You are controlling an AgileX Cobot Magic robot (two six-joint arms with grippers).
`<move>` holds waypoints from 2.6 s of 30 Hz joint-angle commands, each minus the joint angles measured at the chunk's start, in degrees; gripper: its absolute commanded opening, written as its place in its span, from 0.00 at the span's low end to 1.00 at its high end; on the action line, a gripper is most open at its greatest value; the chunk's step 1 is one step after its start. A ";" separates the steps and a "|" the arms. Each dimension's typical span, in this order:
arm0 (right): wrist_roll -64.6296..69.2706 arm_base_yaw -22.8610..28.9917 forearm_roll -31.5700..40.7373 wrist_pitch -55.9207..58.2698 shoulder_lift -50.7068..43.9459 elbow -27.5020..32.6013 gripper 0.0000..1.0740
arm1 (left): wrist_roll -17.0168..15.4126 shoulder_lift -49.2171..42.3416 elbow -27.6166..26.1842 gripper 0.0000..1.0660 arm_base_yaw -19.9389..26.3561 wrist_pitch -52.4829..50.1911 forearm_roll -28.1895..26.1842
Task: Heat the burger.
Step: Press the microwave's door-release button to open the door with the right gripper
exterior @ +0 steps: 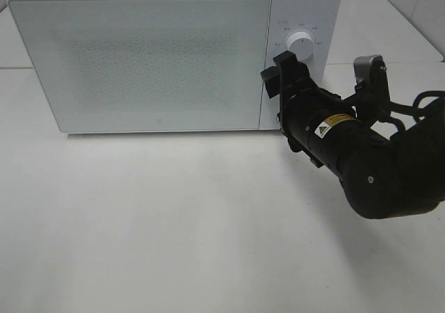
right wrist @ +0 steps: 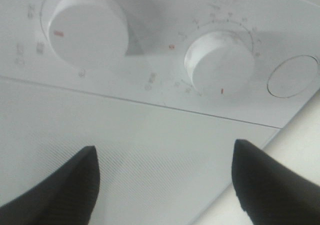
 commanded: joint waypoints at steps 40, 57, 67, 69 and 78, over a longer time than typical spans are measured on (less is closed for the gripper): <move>-59.82 -13.81 -18.62 103.82 -59.07 0.69 0.68 | 0.06 -1.15 0.06 0.94 0.23 -0.63 -0.29; -52.83 -20.11 -22.92 116.37 -94.25 0.80 0.71 | 0.06 -1.15 0.06 0.94 0.23 -0.63 -0.29; -52.77 -27.33 -26.01 117.06 -103.36 0.86 0.71 | 0.06 -1.15 0.06 0.94 0.23 -0.63 -0.29; -52.77 -27.96 -25.90 115.16 -105.20 2.23 0.71 | 0.06 -1.15 0.06 0.94 0.23 -0.63 -0.29; -52.88 -28.42 -25.90 116.43 -108.86 5.21 0.71 | 0.06 -1.15 0.06 0.94 0.23 -0.63 -0.17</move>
